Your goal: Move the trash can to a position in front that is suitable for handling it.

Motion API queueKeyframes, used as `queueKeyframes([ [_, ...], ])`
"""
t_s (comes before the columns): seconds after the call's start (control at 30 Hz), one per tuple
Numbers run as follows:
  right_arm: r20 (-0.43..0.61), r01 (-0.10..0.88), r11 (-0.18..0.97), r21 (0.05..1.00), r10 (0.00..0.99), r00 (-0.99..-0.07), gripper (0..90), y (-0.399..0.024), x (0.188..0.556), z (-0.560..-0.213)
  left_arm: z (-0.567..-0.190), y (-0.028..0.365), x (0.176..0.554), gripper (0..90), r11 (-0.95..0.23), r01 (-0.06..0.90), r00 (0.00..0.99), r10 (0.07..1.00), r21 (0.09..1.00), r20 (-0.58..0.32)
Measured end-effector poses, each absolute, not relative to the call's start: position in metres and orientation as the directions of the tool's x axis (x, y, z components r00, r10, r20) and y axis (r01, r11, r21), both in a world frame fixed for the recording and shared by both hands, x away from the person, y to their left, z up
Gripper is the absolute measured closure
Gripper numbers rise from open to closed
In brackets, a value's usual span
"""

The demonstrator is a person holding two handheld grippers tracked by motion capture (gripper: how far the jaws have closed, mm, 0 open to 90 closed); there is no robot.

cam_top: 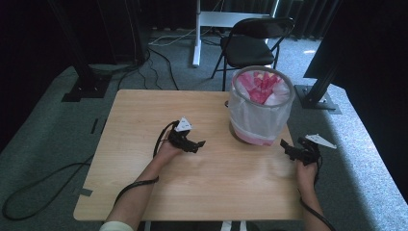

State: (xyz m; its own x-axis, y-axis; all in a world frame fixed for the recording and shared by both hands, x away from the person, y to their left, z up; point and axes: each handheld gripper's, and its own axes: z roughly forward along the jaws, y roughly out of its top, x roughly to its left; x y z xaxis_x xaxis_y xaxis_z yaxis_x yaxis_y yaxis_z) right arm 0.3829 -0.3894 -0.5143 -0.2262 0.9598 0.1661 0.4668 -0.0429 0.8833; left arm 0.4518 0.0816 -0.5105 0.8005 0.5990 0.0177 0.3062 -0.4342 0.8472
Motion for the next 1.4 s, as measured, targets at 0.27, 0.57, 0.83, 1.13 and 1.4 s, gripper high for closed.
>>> queueKeyframes([
  [0.27, 0.177, 0.434, -0.07, 0.898, 0.961, -0.213, 11.1, -0.399, 0.401, -0.498, -0.503, 0.054, 0.478, 0.7, -0.477, 0.291, 0.804, 0.592, 0.829, 0.059],
  [0.57, 0.155, 0.452, -0.069, 0.89, 0.975, -0.157, 11.1, -0.408, 0.427, -0.488, -0.5, 0.033, 0.505, 0.7, -0.452, 0.301, 0.782, 0.62, 0.84, 0.053],
  [0.83, 0.201, 0.463, -0.132, 0.876, 0.974, -0.103, 12.1, -0.425, 0.454, -0.472, -0.489, 0.025, 0.531, 0.7, -0.411, 0.352, 0.695, 0.716, 0.841, 0.059],
  [1.13, 0.24, 0.48, -0.152, 0.864, 0.962, -0.127, 12.8, -0.413, 0.489, -0.462, -0.475, 0.007, 0.548, 0.7, -0.393, 0.399, 0.644, 0.763, 0.829, 0.051],
  [1.4, 0.322, 0.473, -0.216, 0.854, 0.934, -0.156, 13.1, -0.406, 0.504, -0.457, -0.46, -0.016, 0.555, 0.7, -0.385, 0.409, 0.647, 0.762, 0.827, 0.035],
])
